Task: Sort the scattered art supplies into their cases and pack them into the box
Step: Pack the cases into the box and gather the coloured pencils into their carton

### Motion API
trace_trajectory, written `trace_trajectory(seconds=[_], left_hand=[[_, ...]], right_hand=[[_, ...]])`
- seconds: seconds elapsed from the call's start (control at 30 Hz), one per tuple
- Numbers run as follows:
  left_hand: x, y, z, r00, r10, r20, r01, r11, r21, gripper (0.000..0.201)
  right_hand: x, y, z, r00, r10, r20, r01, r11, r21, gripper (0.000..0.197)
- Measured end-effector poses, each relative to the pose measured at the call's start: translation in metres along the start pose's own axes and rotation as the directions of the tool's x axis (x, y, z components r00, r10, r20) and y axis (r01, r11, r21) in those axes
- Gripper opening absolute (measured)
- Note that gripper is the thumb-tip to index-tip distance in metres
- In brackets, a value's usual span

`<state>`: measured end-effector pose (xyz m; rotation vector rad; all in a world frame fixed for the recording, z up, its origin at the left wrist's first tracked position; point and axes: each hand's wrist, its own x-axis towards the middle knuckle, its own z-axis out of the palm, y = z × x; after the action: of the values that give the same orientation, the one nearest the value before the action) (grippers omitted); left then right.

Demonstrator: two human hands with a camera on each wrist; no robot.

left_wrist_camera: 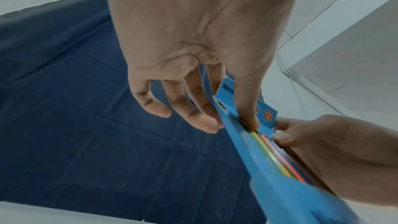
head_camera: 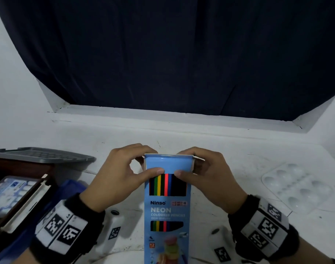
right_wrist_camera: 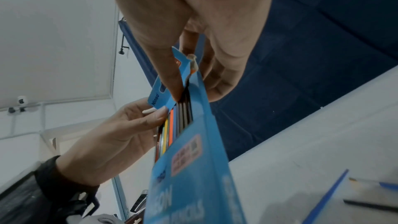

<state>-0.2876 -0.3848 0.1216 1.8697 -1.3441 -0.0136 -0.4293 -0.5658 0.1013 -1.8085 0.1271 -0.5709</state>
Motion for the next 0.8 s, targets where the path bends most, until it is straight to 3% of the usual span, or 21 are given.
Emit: trace_trajectory(seconds=[0.37,0.57,0.67,0.8], left_hand=[[-0.030,-0.019,0.010,0.987,0.000,0.163,0.025,0.988,-0.153,0.014],[-0.034,-0.028,0.006,0.979,0.053,0.196,-0.023,0.988,-0.155,0.014],[-0.031,-0.030,0.001,0.986,0.076,0.151,-0.049,0.983,-0.177,0.013],[-0.024,-0.028,-0.008,0.981,0.187,0.053,-0.176,0.969,-0.172,0.013]], right_hand=[[-0.033,0.027,0.028,0.994,0.094,-0.050,-0.082,0.975,0.208,0.028],[-0.044,0.033,0.040,0.991,0.083,-0.104,-0.065,0.983,0.171,0.029],[-0.045,0.026,0.045,0.991,0.051,-0.127,-0.029,0.985,0.168,0.024],[-0.040,0.011,0.047,0.978,-0.089,-0.190,0.103,0.993,0.062,0.027]])
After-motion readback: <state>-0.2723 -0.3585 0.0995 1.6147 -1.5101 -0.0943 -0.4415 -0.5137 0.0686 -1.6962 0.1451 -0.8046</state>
